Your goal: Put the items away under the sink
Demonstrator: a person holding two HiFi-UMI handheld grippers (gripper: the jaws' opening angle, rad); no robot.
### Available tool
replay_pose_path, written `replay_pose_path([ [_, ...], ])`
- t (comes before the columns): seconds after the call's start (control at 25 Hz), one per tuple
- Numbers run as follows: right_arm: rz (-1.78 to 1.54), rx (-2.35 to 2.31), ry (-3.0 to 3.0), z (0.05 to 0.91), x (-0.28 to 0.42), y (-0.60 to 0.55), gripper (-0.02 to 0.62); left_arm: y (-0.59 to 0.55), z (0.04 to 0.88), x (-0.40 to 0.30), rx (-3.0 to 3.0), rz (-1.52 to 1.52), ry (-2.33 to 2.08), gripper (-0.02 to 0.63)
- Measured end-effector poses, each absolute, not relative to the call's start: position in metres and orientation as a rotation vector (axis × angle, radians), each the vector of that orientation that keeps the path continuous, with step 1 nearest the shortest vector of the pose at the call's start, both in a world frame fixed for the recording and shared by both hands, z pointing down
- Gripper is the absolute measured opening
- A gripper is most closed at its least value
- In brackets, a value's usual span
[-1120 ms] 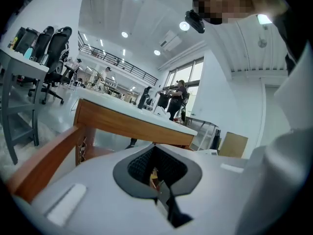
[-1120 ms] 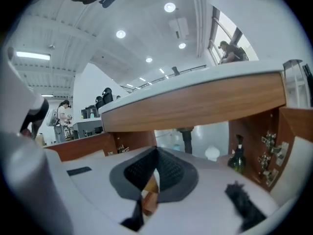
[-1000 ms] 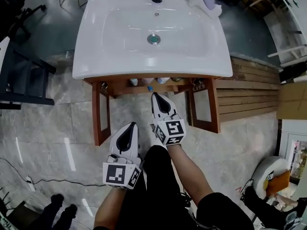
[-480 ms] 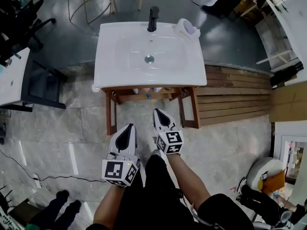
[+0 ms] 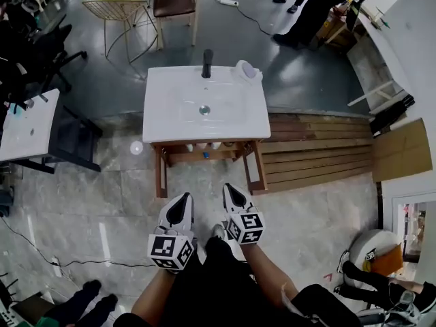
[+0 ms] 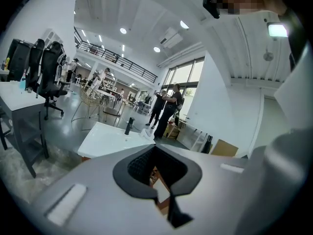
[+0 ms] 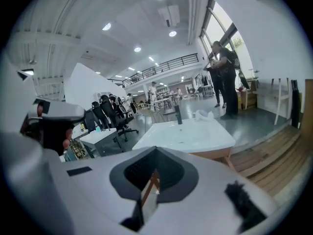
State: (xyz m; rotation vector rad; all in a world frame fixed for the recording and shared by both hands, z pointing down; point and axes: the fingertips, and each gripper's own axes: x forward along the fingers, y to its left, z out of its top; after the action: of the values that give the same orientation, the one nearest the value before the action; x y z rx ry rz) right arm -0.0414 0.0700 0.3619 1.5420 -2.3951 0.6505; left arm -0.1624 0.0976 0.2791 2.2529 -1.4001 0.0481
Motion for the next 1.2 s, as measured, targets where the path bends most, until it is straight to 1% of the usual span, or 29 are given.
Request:
replay_pose_path([
  [0.24, 0.588, 1.572, -2.421, 0.312, -0.028, 0.097, 0.015, 0.114, 0.250, -0.153, 2.282, 0.020, -1.380, 0.005],
  [0.44, 0.557, 1.586, -2.459, 0.286, -0.024, 0.109, 0.015, 0.123, 0.233, -0.146, 2.294, -0.023, -1.390, 0.005],
  [1.2, 0.392, 1.603, -2.502, 0.257, -0.016, 0.123, 0.014, 0.131, 0.225, -0.133, 2.349, -0.019, -1.389, 0.005],
])
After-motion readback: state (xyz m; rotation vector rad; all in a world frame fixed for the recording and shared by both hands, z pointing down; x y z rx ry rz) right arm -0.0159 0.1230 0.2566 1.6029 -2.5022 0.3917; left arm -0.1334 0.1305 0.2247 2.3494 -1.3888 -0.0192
